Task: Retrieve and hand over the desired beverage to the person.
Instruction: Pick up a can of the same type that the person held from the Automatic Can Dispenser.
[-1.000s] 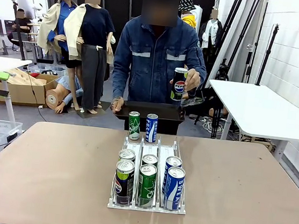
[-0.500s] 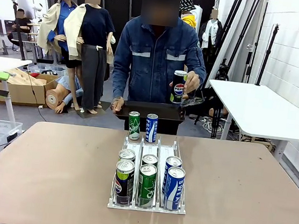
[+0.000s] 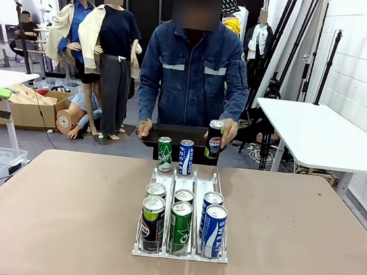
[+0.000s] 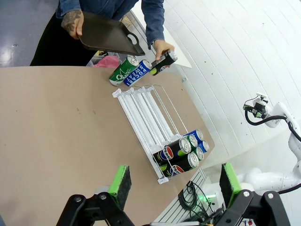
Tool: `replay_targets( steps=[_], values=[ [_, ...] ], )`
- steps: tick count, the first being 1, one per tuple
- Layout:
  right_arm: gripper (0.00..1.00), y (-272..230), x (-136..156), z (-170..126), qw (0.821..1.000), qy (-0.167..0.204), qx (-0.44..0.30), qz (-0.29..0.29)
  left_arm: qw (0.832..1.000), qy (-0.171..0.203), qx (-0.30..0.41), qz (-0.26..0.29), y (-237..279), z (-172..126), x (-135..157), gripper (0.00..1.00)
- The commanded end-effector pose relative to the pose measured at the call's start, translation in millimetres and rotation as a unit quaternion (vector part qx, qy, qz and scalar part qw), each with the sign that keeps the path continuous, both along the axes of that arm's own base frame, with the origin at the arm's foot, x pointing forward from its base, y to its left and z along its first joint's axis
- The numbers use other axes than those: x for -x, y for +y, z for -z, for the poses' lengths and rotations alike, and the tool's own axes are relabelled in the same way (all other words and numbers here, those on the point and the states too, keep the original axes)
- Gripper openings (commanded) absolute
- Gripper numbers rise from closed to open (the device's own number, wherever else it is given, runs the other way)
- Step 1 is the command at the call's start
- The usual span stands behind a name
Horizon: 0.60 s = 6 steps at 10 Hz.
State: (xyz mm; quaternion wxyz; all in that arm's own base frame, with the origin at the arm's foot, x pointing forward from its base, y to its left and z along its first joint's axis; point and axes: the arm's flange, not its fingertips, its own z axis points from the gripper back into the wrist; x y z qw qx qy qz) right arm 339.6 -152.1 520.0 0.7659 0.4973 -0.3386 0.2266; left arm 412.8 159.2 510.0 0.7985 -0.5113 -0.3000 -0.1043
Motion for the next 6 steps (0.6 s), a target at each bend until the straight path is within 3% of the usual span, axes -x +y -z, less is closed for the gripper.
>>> replay_targets(
  steps=[1,6],
  values=[
    [1.00,0.1,-0.6,0.0,1.000,-0.003,-0.003,0.000,1.000,0.002,-0.004,-0.002,1.3,-0.3,0.9,1.00],
    [1.00,0.1,-0.6,0.0,1.000,-0.003,-0.003,0.000,0.997,0.039,-0.056,0.034,-62.4,-8.7,13.0,1.00]
  ],
)
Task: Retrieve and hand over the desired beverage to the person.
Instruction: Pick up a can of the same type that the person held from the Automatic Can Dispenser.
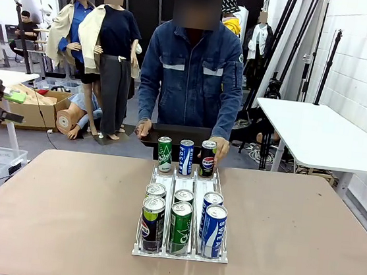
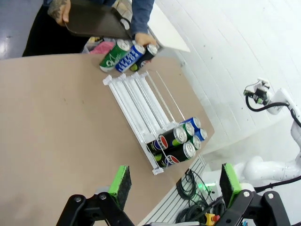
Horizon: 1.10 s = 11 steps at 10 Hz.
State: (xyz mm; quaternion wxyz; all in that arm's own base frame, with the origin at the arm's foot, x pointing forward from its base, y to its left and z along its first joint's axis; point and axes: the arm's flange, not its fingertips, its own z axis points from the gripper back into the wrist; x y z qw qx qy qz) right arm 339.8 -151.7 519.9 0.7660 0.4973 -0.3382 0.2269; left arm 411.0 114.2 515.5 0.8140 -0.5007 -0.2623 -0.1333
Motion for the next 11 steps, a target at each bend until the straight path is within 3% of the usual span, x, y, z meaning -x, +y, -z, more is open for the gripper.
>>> replay_targets(
  steps=[1,5,7,11],
  values=[
    [1.00,-0.3,-0.4,0.0,1.000,-0.003,-0.003,0.000,0.999,0.029,-0.041,0.003,-32.4,-3.9,14.2,1.00],
    [1.00,-0.3,-0.4,0.0,1.000,-0.003,-0.003,0.000,0.993,0.086,-0.075,0.025,-89.1,-11.3,17.9,1.00],
    [1.00,-0.3,-0.4,0.0,1.000,-0.003,-0.003,0.000,0.990,0.094,-0.101,0.035,-119.3,-15.9,21.3,1.00],
    [1.00,-0.3,-0.4,0.0,1.000,-0.003,-0.003,0.000,0.971,0.129,-0.198,0.047,-188.7,-17.1,21.7,1.00]
  ],
)
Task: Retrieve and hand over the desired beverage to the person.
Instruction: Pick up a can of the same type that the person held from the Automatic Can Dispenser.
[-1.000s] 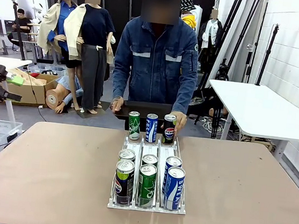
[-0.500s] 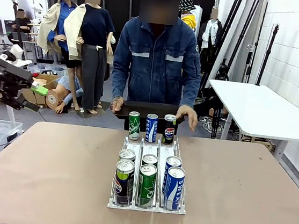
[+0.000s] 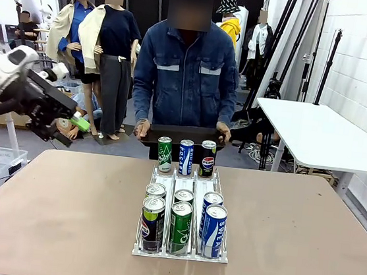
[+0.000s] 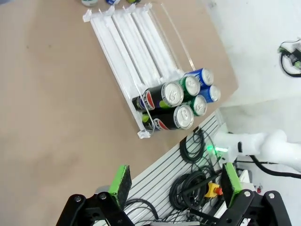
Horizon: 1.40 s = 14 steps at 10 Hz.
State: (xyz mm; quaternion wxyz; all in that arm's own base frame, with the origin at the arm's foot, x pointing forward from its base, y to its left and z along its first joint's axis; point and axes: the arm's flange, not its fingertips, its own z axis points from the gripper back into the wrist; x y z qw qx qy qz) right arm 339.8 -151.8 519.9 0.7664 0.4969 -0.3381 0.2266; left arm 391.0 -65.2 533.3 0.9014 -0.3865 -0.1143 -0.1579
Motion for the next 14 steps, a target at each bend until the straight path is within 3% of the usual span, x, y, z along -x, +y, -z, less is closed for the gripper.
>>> replay_targets(
  steps=[1,10,14],
  values=[
    [1.00,-0.2,-0.4,-0.1,1.000,-0.003,-0.004,0.000,0.999,0.014,-0.052,0.000,-21.8,0.6,2.7,1.00],
    [1.00,-0.2,-0.4,-0.1,1.000,-0.003,-0.004,0.000,0.976,0.001,-0.210,0.051,-156.4,27.7,32.1,1.00],
    [1.00,-0.2,-0.4,-0.1,1.000,-0.003,-0.004,0.000,0.972,-0.007,-0.230,0.052,-194.1,36.7,21.8,1.00]
  ],
)
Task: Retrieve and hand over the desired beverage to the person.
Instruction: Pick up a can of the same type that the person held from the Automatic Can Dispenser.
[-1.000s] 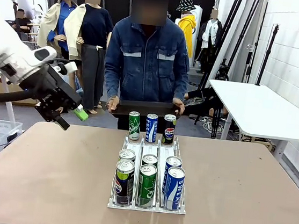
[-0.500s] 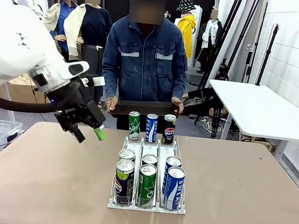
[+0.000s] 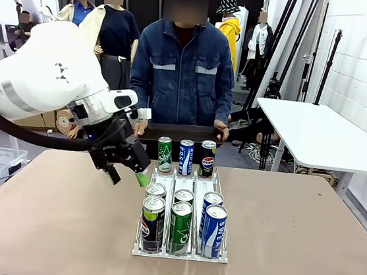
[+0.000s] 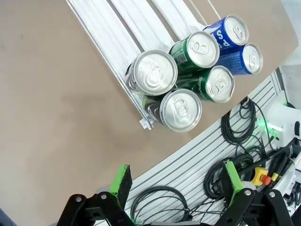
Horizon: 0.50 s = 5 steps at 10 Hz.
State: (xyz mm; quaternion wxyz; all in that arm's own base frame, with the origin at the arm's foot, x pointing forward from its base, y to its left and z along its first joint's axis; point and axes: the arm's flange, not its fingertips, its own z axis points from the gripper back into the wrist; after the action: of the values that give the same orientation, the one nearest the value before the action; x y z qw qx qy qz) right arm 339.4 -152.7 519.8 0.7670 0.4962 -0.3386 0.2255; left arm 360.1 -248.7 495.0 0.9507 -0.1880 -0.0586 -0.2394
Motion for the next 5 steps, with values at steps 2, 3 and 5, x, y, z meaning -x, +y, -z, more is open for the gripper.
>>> replay_targets(
  steps=[2,3,5],
  values=[
    [1.00,0.7,-0.8,-0.1,1.000,-0.004,-0.004,-0.001,1.000,-0.002,-0.020,-0.023,-25.5,2.5,-21.6,1.00],
    [1.00,0.7,-0.8,-0.1,1.000,-0.004,-0.004,-0.001,1.000,-0.001,-0.021,-0.022,-32.3,3.3,-24.8,1.00],
    [1.00,0.7,-0.8,-0.1,1.000,-0.004,-0.004,-0.001,1.000,0.002,-0.008,-0.009,-20.6,6.1,-19.4,1.00]
  ],
)
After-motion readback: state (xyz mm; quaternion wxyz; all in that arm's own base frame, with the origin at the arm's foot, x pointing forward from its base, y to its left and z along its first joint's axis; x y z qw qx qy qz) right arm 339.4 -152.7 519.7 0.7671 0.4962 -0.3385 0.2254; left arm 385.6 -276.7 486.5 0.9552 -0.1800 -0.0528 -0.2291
